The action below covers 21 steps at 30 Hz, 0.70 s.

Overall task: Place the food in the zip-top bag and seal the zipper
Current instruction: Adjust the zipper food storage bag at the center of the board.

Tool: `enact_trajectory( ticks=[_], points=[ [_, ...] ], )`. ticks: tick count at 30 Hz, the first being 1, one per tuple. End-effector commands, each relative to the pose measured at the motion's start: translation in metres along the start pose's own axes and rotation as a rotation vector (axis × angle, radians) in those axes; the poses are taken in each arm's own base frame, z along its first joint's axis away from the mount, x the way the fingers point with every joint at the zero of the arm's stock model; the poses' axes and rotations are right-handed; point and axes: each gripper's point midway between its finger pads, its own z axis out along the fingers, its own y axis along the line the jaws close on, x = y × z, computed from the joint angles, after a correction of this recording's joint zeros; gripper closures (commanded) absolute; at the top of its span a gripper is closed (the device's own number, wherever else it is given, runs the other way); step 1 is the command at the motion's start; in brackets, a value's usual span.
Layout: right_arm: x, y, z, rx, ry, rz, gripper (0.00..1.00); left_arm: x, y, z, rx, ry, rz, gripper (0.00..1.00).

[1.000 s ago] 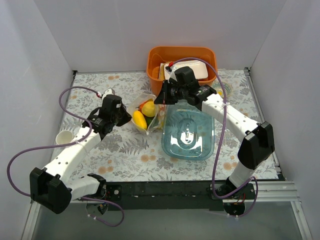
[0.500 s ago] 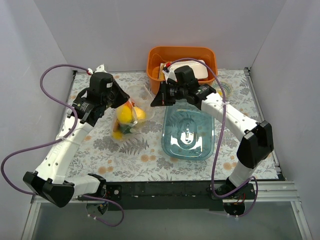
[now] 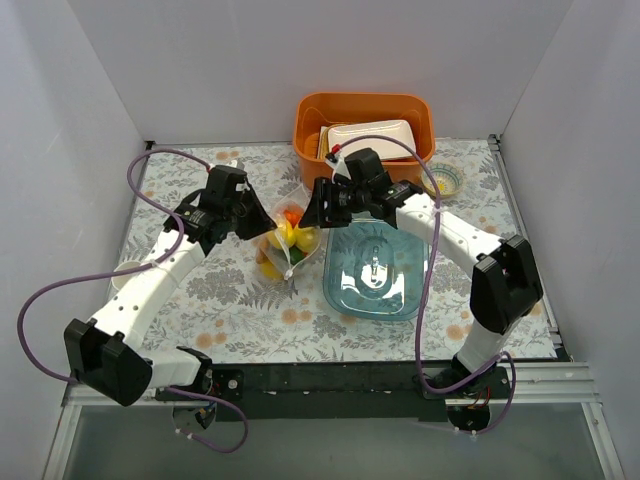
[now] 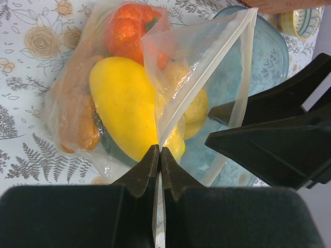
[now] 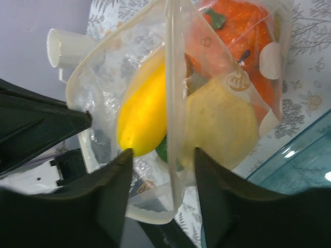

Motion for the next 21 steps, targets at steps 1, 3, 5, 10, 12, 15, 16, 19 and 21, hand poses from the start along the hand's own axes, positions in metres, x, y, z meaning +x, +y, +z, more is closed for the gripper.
enact_trajectory(
  ticks=[1,3,5,10,12,15,16,19,21],
  points=[
    [-0.016,0.002,-0.025,0.057,-0.133,-0.046,0.32,-0.004,-0.018,-0.003,0.097,-0.007,0.012,1.0],
    [-0.019,-0.002,-0.033,0.102,-0.161,-0.046,0.26,-0.005,-0.02,-0.003,0.104,-0.01,0.011,1.0],
    [-0.02,-0.008,-0.042,0.158,-0.172,-0.044,0.25,-0.006,-0.022,-0.003,0.112,-0.012,0.013,1.0],
    [-0.005,-0.019,-0.05,0.218,-0.15,-0.026,0.28,-0.008,-0.029,-0.001,0.138,-0.008,0.017,1.0],
    [0.0,-0.02,-0.05,0.211,-0.145,-0.02,0.32,-0.009,-0.031,0.0,0.143,-0.007,0.019,1.0],
    [0.007,-0.021,-0.049,0.201,-0.13,-0.009,0.36,-0.01,-0.033,0.001,0.147,-0.007,0.021,1.0],
    [0.008,-0.022,-0.047,0.202,-0.124,-0.008,0.37,-0.01,-0.033,0.001,0.15,-0.007,0.019,1.0],
    [0.012,-0.026,-0.046,0.219,-0.113,0.001,0.37,-0.01,-0.034,0.001,0.153,-0.006,0.02,1.0],
    [0.015,-0.029,-0.046,0.226,-0.107,0.013,0.38,-0.011,-0.035,0.0,0.156,-0.009,0.02,1.0]
  ],
)
